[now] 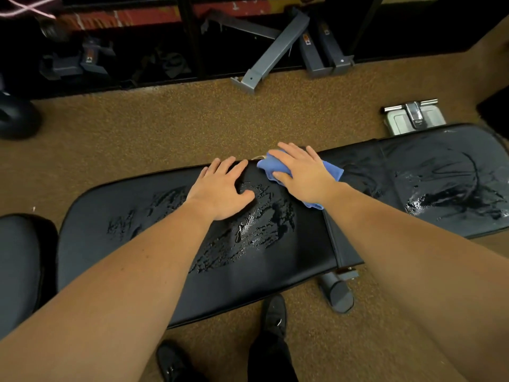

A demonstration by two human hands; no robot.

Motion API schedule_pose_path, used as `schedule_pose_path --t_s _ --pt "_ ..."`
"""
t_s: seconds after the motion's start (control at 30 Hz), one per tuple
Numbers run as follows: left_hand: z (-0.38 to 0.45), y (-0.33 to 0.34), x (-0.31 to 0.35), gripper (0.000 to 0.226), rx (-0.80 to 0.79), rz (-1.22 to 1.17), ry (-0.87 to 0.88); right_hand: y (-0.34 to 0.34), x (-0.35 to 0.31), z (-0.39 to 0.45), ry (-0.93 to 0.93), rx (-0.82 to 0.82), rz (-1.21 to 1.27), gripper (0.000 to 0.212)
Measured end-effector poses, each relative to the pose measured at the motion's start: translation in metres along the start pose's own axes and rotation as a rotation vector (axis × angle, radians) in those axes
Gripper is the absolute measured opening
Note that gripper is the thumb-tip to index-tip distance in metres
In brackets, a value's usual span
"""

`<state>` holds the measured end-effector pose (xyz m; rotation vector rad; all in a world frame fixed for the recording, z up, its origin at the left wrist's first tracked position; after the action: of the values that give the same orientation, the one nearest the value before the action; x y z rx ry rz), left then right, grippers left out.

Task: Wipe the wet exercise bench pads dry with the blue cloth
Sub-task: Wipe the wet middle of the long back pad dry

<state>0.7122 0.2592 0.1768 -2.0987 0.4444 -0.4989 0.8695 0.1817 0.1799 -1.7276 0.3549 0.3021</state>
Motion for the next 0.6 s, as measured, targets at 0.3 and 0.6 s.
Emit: schedule_pose_path --t_s 0.3,0.6 --pt "-0.001 0.002 -0.003 0.074 -0.029 -0.004 0.010 -0.001 -0.019 -0.027 -0.254 0.024 0.058 0.054" --pt "-0.007 0.003 -0.002 0.074 -0.046 0.008 0.005 0.021 -0.036 -0.069 -0.122 0.070 0.060 0.063"
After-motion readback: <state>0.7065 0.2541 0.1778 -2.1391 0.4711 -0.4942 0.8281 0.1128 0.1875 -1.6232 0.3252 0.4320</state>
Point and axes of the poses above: each hand's wrist, its own z-axis towards the middle knuckle, its own y-axis out of the palm, x = y × z, the point moved 9 cm from there along z, towards the middle knuckle, and after that the axes turned 14 degrees about -y, right-handed, at the moved point
